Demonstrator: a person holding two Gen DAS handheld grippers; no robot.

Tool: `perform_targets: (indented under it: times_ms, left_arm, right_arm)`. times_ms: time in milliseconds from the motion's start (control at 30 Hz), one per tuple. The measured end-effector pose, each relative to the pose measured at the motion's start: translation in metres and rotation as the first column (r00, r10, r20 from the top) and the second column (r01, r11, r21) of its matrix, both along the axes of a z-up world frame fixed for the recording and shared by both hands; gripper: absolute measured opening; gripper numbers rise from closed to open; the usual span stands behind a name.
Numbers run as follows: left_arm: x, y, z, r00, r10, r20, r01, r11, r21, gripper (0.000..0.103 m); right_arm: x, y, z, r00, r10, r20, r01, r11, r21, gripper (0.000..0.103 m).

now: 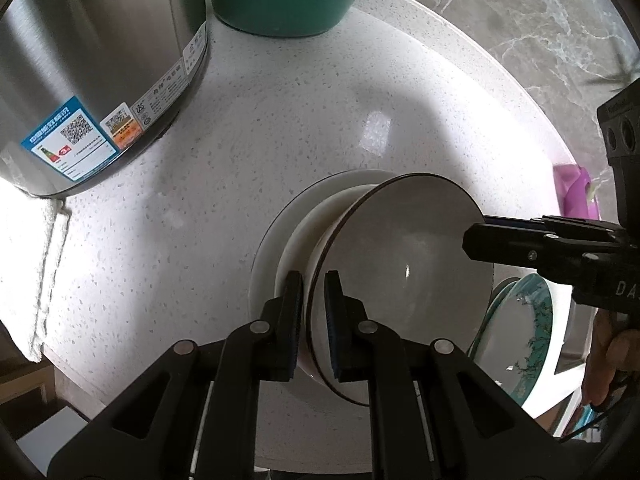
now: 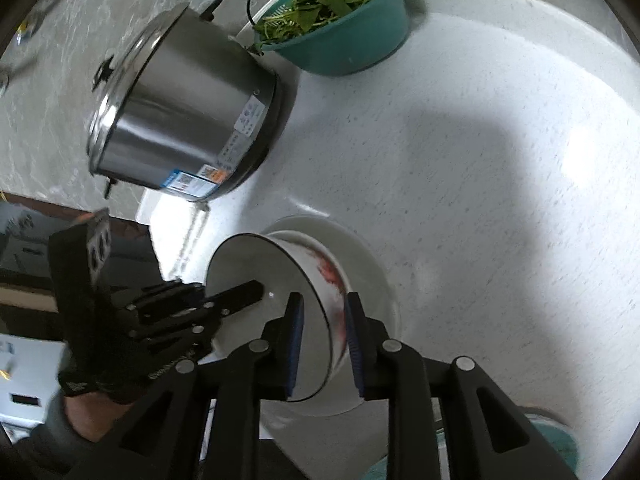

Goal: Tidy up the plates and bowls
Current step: 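Carry the red-patterned bowl and lower it into the stacked bowls, then open both grippers to release the red-patterned bowl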

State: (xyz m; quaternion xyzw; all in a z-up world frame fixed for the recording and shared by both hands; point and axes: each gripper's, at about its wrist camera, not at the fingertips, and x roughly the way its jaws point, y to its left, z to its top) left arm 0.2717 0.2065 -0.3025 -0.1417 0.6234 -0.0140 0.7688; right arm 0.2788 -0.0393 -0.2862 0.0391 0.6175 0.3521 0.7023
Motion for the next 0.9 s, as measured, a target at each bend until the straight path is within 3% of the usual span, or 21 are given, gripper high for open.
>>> perform_targets:
  times_ms: [100,333,667,900]
  left_arm:
    - [0.003,0.0,-0.001,1.0,-0.001,-0.001,0.001,1.0,0.002,0.01]
    - [0.002,0.002,0.0,1.0,0.004,0.005,-0.004,1.0,-0.017,0.011]
    - [-0.015,0.008,0.015,0.997,0.039,0.072,-0.033,0.996,-0.085,0.043]
    - [-0.022,0.006,0.021,0.995,0.036,0.09,-0.029,0.997,-0.072,0.049]
  right_arm:
    - [0.003,0.003,-0.001,1.0,0.009,0.017,-0.009,1.0,-0.021,0.015]
    - [0.012,0.011,-0.01,1.0,0.015,0.012,-0.015,0.998,-0.057,0.014]
    - [0.018,0.022,-0.012,0.999,0.034,-0.01,-0.035,0.998,-0.055,0.017]
    - [0.011,0.032,-0.021,0.997,0.069,-0.014,-0.07,0.993,-0.093,0.018]
